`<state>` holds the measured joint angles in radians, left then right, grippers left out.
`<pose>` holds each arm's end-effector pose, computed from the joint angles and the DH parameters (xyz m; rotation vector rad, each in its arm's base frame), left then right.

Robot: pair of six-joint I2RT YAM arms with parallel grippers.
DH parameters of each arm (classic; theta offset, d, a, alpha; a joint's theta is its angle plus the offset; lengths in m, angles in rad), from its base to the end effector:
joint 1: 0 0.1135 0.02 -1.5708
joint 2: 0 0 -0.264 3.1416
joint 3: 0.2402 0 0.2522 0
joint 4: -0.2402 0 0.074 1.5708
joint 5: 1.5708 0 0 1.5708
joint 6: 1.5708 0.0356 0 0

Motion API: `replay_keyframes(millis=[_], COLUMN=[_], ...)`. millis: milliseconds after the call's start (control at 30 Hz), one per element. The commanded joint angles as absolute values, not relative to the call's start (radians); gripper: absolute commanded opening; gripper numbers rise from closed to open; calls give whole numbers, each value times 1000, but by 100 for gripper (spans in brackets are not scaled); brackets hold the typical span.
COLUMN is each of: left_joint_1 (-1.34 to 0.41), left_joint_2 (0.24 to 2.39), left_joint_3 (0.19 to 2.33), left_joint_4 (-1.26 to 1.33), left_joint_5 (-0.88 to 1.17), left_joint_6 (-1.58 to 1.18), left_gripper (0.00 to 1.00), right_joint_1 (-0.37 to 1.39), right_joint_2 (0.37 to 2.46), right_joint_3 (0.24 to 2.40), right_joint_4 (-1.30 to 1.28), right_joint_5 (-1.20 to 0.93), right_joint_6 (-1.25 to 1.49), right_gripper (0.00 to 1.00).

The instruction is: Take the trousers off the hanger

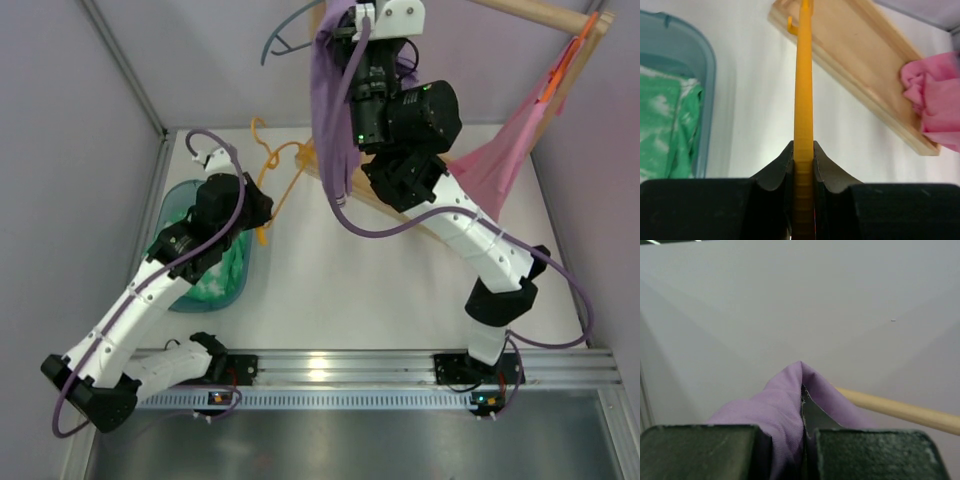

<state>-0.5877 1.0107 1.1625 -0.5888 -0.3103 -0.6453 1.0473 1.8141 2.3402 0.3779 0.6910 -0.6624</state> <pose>0.1813 -0.1077 0.3878 -0.2577 2.0018 -0.4829 0.1836 0.2728 0.6243 -0.0462 0.9199 0.1271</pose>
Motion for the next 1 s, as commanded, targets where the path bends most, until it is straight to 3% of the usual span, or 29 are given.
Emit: replay_keyframes(millis=[0, 200, 433, 633, 967], left_joint_1=[-581, -580, -571, -569, -571], left_joint_2=[957, 894, 919, 928, 957], left_joint_3=[1166, 1190, 1408, 1603, 1769], left_joint_4=[-646, -696, -802, -810, -790], left_joint_5=[-452, -578, -773, -922, -891], left_joint_6=[-701, -631, -523, -411, -324], left_gripper=[0, 0, 0, 0, 0], right_joint_1=[1063, 1063, 1063, 1065, 1101], right_joint_2=[1822, 1743, 1669, 1724, 1905], right_joint_3=[2434, 2318, 2166, 2125, 2128], right_joint_4=[523, 415, 128, 120, 304], right_joint_5=[595, 539, 453, 367, 307], right_joint_6=[-666, -611, -318, -193, -270], right_gripper=[0, 0, 0, 0, 0])
